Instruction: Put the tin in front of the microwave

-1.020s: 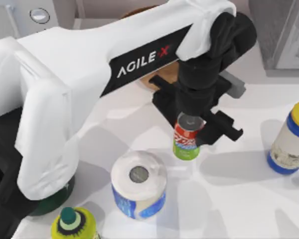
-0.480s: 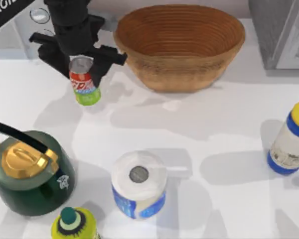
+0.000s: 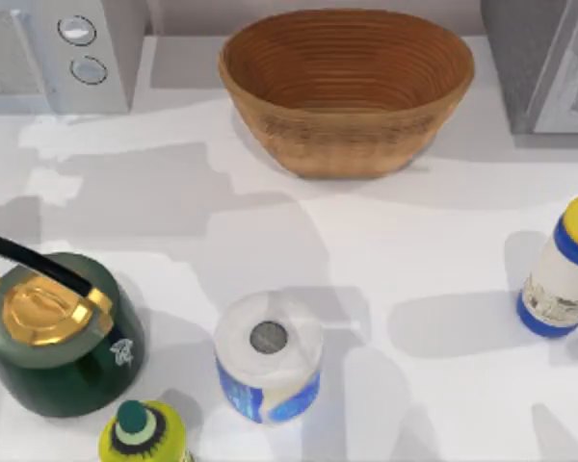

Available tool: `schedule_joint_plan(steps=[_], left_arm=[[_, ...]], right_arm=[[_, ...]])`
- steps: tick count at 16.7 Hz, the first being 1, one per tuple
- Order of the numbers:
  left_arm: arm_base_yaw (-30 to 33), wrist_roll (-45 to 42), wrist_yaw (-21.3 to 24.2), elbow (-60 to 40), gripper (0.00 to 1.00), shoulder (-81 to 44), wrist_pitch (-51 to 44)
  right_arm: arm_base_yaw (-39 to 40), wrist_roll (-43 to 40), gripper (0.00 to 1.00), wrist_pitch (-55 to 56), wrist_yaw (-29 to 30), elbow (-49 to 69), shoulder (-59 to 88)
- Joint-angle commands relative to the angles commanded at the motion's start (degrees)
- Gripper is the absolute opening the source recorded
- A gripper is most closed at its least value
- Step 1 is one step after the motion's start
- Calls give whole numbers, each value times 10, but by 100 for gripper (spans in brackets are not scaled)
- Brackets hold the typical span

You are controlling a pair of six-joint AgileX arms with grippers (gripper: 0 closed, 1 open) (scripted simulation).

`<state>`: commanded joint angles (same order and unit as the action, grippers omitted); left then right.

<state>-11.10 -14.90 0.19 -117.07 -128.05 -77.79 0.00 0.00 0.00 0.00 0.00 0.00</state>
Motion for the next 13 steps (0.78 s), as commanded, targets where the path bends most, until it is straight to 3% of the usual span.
schedule_joint_plan(steps=[4, 13], left_arm=[[-62, -42, 0, 14, 0, -7, 11], [-63, -43, 0, 32, 0, -7, 29]], right_arm=[[0, 0, 100, 0, 0, 0, 0], [0, 0, 100, 0, 0, 0, 0]])
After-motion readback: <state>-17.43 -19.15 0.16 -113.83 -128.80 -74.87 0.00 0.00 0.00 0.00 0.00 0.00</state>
